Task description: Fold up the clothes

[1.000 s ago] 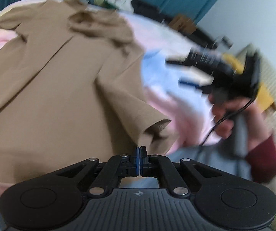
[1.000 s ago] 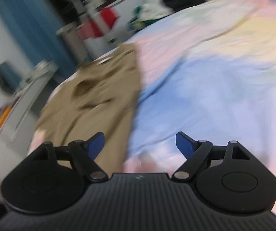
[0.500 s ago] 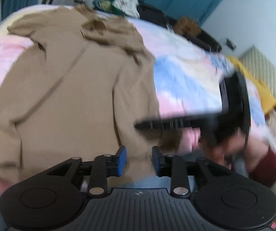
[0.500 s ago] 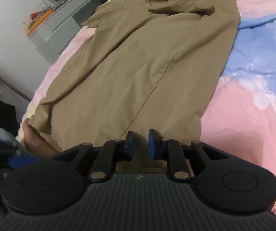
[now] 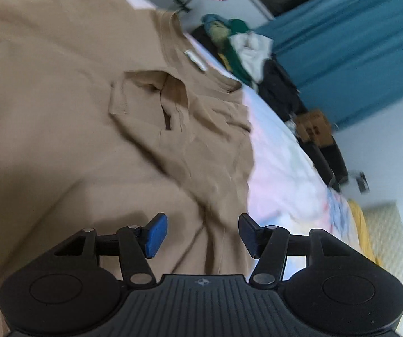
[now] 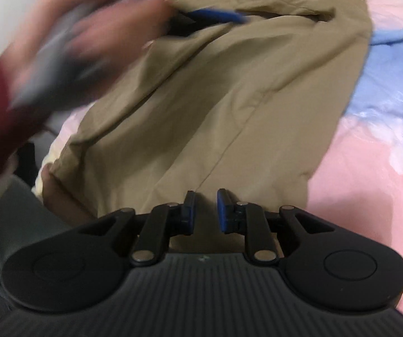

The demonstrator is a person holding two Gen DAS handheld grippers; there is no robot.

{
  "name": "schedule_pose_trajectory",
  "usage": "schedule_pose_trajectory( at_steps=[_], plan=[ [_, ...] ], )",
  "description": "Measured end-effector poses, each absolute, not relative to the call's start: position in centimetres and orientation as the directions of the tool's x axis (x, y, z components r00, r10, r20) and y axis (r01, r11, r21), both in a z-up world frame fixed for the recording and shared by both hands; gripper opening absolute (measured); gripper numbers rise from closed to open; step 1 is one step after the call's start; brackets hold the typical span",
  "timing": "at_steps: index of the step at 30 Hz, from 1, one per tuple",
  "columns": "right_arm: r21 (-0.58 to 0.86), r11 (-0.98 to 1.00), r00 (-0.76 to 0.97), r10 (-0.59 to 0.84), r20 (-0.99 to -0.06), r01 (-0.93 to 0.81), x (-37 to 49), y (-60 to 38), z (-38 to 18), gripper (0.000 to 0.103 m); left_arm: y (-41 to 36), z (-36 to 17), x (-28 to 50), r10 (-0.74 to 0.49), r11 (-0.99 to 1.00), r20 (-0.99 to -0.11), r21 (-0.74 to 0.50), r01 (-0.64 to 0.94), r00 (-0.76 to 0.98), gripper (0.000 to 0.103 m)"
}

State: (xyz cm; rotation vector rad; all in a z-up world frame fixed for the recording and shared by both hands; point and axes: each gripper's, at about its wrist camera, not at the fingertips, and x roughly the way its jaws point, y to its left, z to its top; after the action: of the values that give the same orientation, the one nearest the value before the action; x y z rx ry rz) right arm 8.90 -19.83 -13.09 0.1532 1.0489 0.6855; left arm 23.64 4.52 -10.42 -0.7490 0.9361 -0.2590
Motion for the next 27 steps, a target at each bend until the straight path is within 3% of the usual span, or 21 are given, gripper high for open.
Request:
schedule_pose_trajectory(
  at_steps=[6, 8, 10, 11, 16, 20, 23, 27],
  plan=[
    [0.428, 0.757, 0.279, 0.605, -0.746, -0.494, 9.1, -19.4, -13.5, 0.02, 1.5, -14.5, 29.2, -0.461, 0.702, -0.65, -0.683, -0.199, 0.605, 0.053],
    [0.423, 0.755, 0.277, 0.603, -0.748, -0.502, 9.1, -19.3, -13.6, 0.02, 0.7, -14.2, 30.0, -0.428, 0.746, -0.649, -0.647, -0.16, 0.629, 0.036],
    [0.416, 0.749, 0.272, 0.604, -0.749, -0.516, 8.9, -19.1, -13.6, 0.02, 0.1, -13.3, 30.4, -0.399, 0.797, -0.647, -0.595, -0.103, 0.65, 0.009],
    [0.413, 0.745, 0.269, 0.605, -0.749, -0.523, 8.8, -19.0, -13.6, 0.02, -0.2, -12.8, 30.7, -0.384, 0.821, -0.644, -0.567, -0.075, 0.661, 0.004],
    [0.382, 0.706, 0.234, 0.608, -0.758, -0.597, 7.8, -17.7, -13.4, 0.02, -0.8, -9.5, 31.6, -0.23, 0.941, -0.65, -0.339, -0.005, 0.725, 0.003],
    [0.36, 0.69, 0.219, 0.6, -0.769, -0.627, 7.3, -16.9, -13.3, 0.02, -1.1, -10.5, 32.6, -0.115, 0.978, -0.713, -0.204, -0.047, 0.692, 0.003],
    [0.378, 0.687, 0.209, 0.61, -0.764, -0.621, 7.3, -17.0, -13.3, 0.02, -0.5, -11.1, 31.8, -0.153, 0.968, -0.705, -0.248, -0.038, 0.692, 0.006],
    [0.44, 0.67, 0.203, 0.657, -0.726, -0.597, 7.6, -18.1, -13.0, 0.021, 1.3, -10.2, 29.6, -0.231, 0.947, -0.668, -0.322, 0.005, 0.707, 0.03]
  ],
)
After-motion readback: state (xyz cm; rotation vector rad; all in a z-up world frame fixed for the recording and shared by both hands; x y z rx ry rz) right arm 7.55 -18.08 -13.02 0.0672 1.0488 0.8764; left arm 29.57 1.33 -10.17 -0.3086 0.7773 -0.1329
